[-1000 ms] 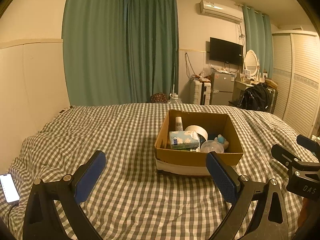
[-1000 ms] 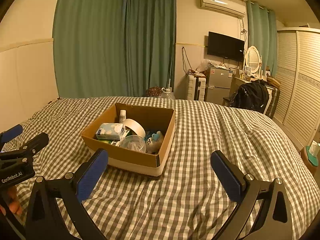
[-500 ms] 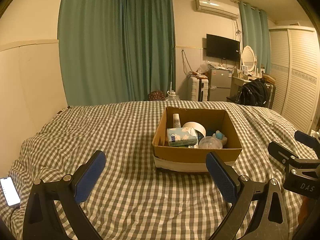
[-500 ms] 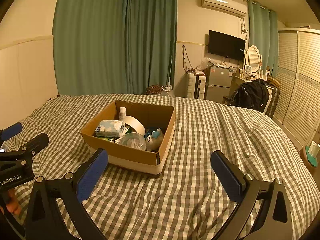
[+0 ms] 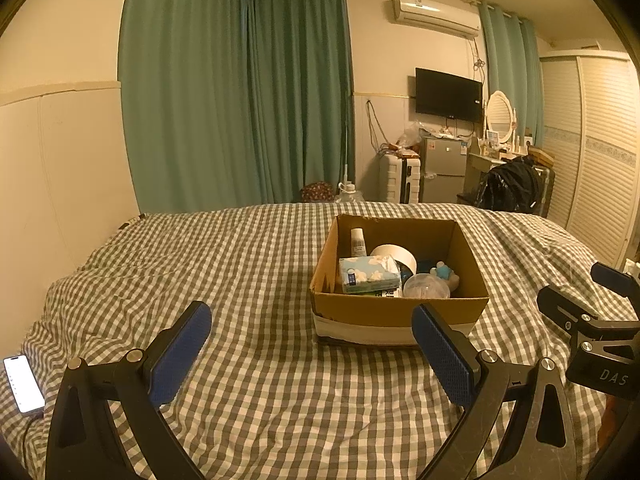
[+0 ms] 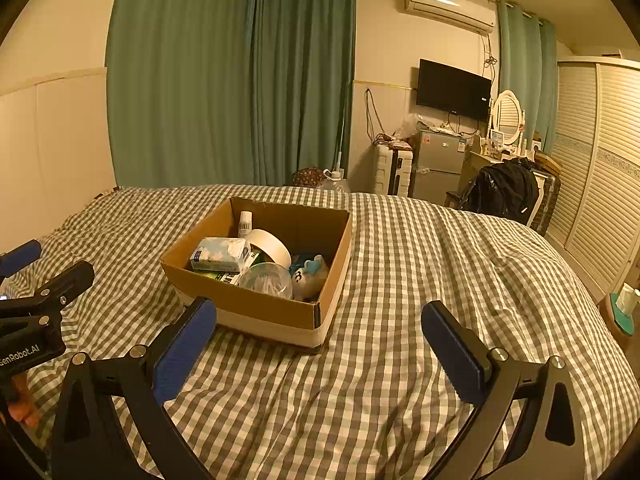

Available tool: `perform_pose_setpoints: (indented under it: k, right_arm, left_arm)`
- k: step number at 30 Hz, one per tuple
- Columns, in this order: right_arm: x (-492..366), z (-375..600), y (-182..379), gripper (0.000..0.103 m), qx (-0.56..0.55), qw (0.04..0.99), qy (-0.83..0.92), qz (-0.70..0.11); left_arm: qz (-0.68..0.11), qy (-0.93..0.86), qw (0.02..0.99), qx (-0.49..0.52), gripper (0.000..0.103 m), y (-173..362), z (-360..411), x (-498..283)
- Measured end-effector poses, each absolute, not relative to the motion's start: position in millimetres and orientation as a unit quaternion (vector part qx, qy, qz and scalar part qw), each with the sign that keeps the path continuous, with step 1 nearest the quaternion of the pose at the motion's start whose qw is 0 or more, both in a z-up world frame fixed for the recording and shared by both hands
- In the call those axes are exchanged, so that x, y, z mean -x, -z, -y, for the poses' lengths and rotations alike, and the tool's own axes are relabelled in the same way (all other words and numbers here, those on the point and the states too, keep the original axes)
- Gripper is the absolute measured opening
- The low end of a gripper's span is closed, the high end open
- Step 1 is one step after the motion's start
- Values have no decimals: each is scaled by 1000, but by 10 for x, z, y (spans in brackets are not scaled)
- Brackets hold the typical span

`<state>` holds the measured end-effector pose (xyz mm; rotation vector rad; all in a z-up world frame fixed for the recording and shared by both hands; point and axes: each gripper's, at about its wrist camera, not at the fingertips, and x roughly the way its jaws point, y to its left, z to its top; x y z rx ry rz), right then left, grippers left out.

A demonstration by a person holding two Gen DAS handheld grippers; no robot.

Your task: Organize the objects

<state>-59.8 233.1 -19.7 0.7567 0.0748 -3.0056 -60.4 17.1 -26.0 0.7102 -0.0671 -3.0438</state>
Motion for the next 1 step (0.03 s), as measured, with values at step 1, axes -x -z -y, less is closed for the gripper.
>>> perform_pose_setpoints:
  k: [1]
  right_arm:
    - [598, -2330, 197, 103, -244, 20, 969, -24]
  left_arm:
    - [20, 974, 8, -227, 103, 261, -165, 602]
